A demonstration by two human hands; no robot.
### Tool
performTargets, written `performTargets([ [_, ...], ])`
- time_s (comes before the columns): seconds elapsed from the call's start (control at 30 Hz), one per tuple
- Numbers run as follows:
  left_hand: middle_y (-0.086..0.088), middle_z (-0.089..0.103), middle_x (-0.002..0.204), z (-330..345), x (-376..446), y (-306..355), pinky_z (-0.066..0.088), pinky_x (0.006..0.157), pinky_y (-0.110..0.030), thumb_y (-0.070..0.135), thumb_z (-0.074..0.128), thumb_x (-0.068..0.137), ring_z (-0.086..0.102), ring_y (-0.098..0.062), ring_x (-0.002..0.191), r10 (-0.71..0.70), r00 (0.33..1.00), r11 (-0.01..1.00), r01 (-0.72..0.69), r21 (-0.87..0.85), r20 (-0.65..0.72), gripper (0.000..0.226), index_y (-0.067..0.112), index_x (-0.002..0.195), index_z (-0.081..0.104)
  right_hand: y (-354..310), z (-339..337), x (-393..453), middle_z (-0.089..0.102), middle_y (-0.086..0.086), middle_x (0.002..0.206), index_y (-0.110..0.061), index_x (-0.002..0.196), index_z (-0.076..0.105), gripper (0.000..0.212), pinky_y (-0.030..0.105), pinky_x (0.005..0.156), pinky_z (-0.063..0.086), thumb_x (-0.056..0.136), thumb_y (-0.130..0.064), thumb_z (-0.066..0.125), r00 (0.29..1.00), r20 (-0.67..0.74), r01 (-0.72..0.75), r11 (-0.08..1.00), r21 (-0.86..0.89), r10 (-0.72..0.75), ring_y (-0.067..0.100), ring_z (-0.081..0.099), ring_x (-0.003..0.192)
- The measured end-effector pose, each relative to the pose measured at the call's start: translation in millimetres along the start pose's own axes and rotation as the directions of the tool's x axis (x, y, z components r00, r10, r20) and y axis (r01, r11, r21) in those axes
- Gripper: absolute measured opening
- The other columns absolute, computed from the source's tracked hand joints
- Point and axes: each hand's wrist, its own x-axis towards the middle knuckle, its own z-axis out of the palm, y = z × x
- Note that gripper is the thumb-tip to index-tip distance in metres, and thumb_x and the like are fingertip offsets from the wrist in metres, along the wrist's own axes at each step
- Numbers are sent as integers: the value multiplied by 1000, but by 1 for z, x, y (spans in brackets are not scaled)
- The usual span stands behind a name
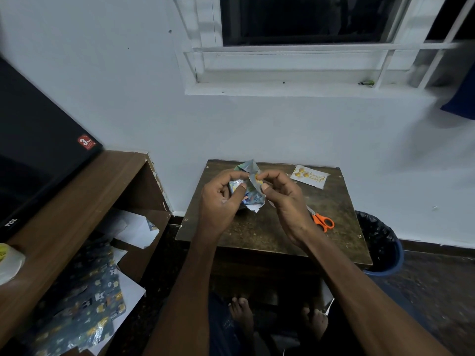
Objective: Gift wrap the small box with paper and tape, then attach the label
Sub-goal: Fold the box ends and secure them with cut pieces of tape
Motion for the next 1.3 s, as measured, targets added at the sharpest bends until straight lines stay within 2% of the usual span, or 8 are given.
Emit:
performTargets([
  [0.23, 5, 77, 114, 4, 0, -2, 53, 63, -62, -1, 71, 93, 62, -53, 74, 60, 998, 998, -60, 14, 35, 28, 22, 108, 79, -27, 8, -15, 68, 1, 108, -13, 106, 65, 7, 55, 86, 57, 100, -9, 67, 970, 4, 236, 944, -231, -242, 22, 67, 116],
  [0.5, 2, 77, 104, 12, -4, 2, 43, 68, -11, -4, 73, 92, 62, 3, 73, 97, 995, 991, -99, 93, 28, 19, 8, 105, 80, -21, 16, -12, 73, -11, 100, -17, 95, 77, 7, 46, 72, 59, 91, -16, 71, 880, -124, 321, 766, -557, -459, 12, 70, 101],
  [0.7, -4, 78, 109, 15, -8, 2, 43, 70, -4, -7, 72, 91, 61, 5, 69, 91, 995, 990, -94, 103, 42, 22, 3, 109, 80, -21, 21, -16, 75, -8, 94, -16, 92, 79, 8, 32, 71, 55, 89, -23, 76, 830, -222, 218, 664, -715, -512, 7, 67, 90],
  [0.8, -1, 77, 116, 18, -8, -3, 57, 83, -23, 0, 72, 93, 72, -12, 92, 120, 988, 987, -129, 99, 96, 21, 5, 112, 79, -25, 22, -15, 72, -10, 99, -22, 87, 81, 8, 24, 78, 51, 89, -29, 77, 873, -299, 116, 759, -640, -385, 2, 65, 95],
  [0.97, 2, 77, 112, 19, -8, 1, 53, 83, -21, -9, 74, 88, 74, -11, 100, 145, 983, 982, -157, 105, 113, 26, 9, 106, 81, -27, 18, -10, 65, -11, 105, -22, 80, 81, 12, 10, 82, 45, 89, -14, 78, 880, -423, 26, 909, -415, -218, -3, 62, 102],
  [1.1, -5, 78, 111, 16, -6, 6, 39, 73, -1, -13, 73, 87, 61, 8, 72, 168, 979, 977, -181, 110, 117, 25, 4, 101, 82, -26, 19, -9, 63, -3, 114, -22, 81, 80, 17, 20, 92, 48, 92, -11, 74, 882, -442, 39, 961, -273, -162, -5, 59, 110],
  [1.2, -7, 78, 112, 16, -7, 13, 39, 70, 1, -13, 73, 88, 54, -8, 70, 183, 978, 977, -193, 94, 102, 23, 3, 102, 81, -24, 20, -9, 64, 3, 117, -18, 86, 80, 14, 24, 94, 50, 94, -10, 72, 896, -398, 96, 960, -264, -199, 1, 59, 116],
  [1.3, -9, 78, 112, 9, -8, 13, 41, 68, -3, -15, 72, 88, 55, 10, 63, 127, 989, 991, -131, 41, 75, 24, 1, 105, 81, -26, 15, -10, 71, 7, 114, -13, 93, 79, 9, 40, 94, 57, 96, -10, 71, 910, -365, 171, 980, -97, -195, 16, 67, 111],
])
